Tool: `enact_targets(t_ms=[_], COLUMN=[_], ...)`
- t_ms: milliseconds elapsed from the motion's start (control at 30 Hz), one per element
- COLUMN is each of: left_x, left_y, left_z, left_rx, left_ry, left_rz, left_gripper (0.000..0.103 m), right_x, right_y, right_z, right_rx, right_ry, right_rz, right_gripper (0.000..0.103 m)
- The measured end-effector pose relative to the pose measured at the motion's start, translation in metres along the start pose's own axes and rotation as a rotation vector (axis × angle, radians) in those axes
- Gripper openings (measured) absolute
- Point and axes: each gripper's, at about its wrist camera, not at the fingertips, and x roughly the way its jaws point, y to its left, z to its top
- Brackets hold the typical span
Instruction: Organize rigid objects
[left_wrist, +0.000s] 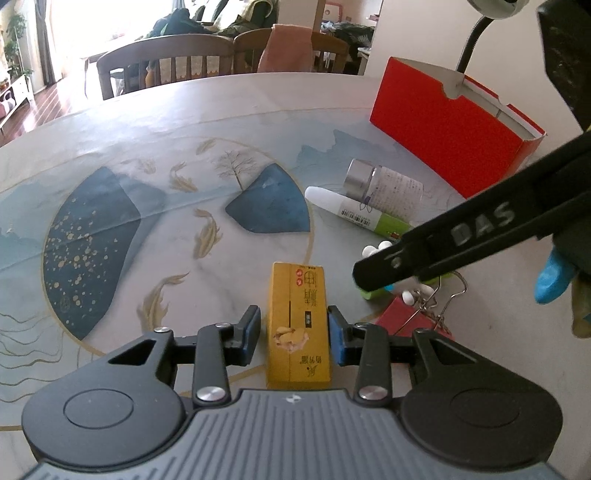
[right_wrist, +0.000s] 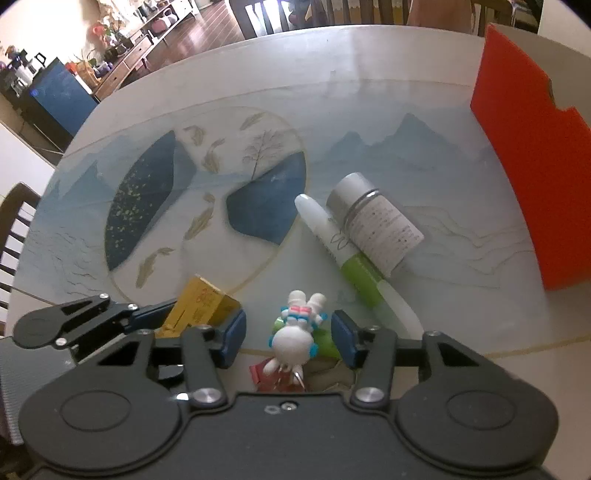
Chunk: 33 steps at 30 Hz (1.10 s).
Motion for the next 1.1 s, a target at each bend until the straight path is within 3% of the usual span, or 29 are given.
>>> enact_targets(t_ms=[300, 567, 1100], left_x=[0.002, -0.001, -0.020], left_y=[-0.005, -0.007, -0.002], left_z=[0.000, 0.001, -0.003], left_rx=[0.023, 0.022, -0.026], left_ry=[0.001, 0.000, -0.019], left_rz=[0.015, 0.028, 0.021], left_gripper=[0.038, 0.031, 0.030], right_x=[0.002, -0.018, -0.092], right_y=[0.001, -0.005, -0.016], right_z=[-0.005, -0.016, -0.054], right_rx=[-0.006, 0.034, 0.090], right_ry=[-0.015, -0.086, -0.345], right_rz=[-0.014, 0.025, 0.136], right_gripper=[0.028, 0.027, 0.026])
